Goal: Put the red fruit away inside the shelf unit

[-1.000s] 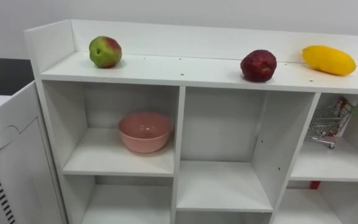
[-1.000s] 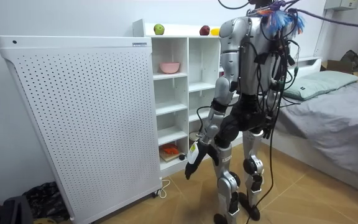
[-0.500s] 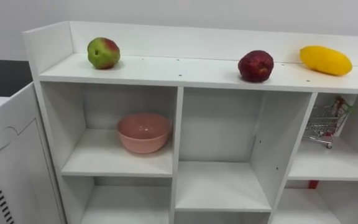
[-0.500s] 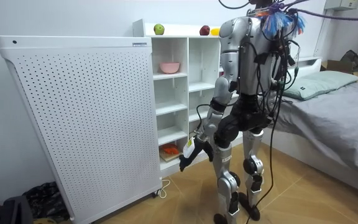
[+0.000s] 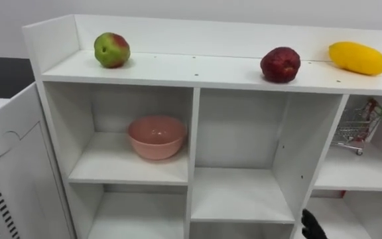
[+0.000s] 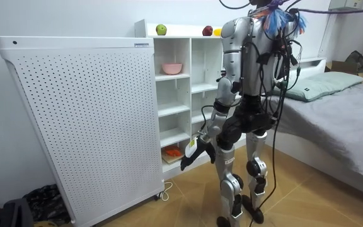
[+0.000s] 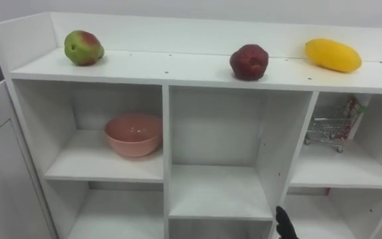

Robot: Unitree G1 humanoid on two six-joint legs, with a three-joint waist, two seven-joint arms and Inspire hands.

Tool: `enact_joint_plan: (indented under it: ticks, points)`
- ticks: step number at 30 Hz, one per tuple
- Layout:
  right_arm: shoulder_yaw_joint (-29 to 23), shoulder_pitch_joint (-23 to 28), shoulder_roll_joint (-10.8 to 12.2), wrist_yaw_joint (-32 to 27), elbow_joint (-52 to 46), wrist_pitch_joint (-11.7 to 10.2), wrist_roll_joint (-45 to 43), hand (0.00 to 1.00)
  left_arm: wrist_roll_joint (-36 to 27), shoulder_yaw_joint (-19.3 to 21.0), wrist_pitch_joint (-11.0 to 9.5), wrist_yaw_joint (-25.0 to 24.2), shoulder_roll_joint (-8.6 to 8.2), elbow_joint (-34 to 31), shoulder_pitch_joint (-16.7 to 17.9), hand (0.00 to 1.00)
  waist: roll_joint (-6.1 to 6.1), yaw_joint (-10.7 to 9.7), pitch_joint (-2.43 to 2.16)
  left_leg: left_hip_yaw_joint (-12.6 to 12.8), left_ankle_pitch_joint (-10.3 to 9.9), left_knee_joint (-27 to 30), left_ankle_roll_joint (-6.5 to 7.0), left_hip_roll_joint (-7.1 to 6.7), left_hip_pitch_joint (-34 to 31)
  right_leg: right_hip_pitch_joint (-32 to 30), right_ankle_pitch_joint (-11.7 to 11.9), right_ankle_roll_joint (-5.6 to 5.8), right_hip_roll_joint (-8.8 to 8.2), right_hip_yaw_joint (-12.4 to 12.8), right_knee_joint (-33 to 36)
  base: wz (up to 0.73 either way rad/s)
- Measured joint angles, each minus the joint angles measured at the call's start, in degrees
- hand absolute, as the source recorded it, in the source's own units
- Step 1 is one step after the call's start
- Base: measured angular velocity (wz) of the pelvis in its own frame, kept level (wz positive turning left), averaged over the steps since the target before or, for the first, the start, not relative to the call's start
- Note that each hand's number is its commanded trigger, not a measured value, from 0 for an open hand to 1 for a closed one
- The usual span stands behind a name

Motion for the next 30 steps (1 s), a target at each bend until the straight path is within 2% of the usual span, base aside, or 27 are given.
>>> enact_joint_plan:
  ticks: [9, 15, 18, 22, 25, 30]
  points:
    - [0.1, -0.1, -0.2, -4.6, -11.6, -1.1, -2.6, 0.0, -0.1, -1.7, -0.1, -0.2, -0.27, -0.5, 0.2, 0.0, 1.16, 0.8, -0.18, 0.2, 0.0, 0.3, 0.0, 0.06, -0.1, -0.5, 0.0, -0.01, -0.03, 0.1, 0.9, -0.01]
    - [0.1, -0.6, -1.2, -7.6, -20.6, -2.0, -4.2, 0.0, -0.7, -2.2, -0.1, -0.3, -0.08, -2.7, 1.7, 0.0, 0.83, 1.2, -0.46, 0.2, 0.0, 0.7, 0.0, 0.03, -0.8, -1.0, 0.0, -0.02, -0.06, 0.1, 1.0, 0.0]
    - [0.0, -3.4, -1.7, -9.3, -20.7, -2.4, -4.7, 0.0, -0.8, -2.7, -0.5, -0.5, 0.17, -1.7, 1.2, 0.0, 0.47, 1.3, -0.31, 0.2, 0.0, 0.8, 0.0, -0.01, -0.9, -1.0, 0.0, -0.05, -0.13, 0.1, 1.0, 0.0]
    - [-0.7, -7.3, -3.3, -10.1, -20.7, -3.3, -4.5, 0.0, -0.8, -2.5, -0.6, -1.8, 0.53, -1.5, 1.2, 0.0, 0.36, 1.4, -0.31, 0.1, 0.0, 0.8, 0.0, 0.0, -0.9, -1.0, 0.0, -0.06, -0.12, 0.1, 1.0, 0.0]
    - [-0.7, -9.4, -3.4, -11.2, -20.7, -3.9, -4.5, 0.0, -0.8, -2.4, -0.6, -2.9, 0.56, -1.5, 0.9, 0.0, 0.46, 1.4, -0.11, 0.1, 0.0, 0.9, 0.01, 0.0, -0.9, -1.0, 0.0, -0.06, -0.12, 0.1, 1.0, 0.0]
    - [-2.2, -11.6, -3.4, -11.2, -20.6, -3.6, -3.3, 0.0, -0.8, -2.4, 0.0, -4.4, 0.5, -2.7, 0.9, 0.0, 0.31, 1.4, 0.15, 0.0, 0.0, 1.0, 0.0, 0.0, -1.0, -1.0, 0.0, -0.06, -0.14, -0.1, 1.0, 0.0]
